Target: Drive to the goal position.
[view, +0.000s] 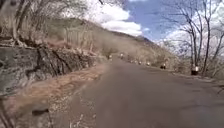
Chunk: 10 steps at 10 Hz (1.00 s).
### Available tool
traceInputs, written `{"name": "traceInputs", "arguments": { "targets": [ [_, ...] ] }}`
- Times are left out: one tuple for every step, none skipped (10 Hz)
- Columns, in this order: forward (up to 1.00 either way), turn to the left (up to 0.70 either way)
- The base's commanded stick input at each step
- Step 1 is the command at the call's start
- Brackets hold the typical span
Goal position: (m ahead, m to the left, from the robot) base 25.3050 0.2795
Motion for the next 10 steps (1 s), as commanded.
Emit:
{"name": "traceInputs", "arguments": {
  "targets": [
    [0.70,0.00],
    [0.70,0.00],
    [0.70,0.00],
    [0.70,0.00],
    [0.70,0.00],
    [0.70,0.00],
    [0.70,0.00],
    [0.70,0.00],
    [0.70,0.00],
    [0.70,0.00]
  ]
}}
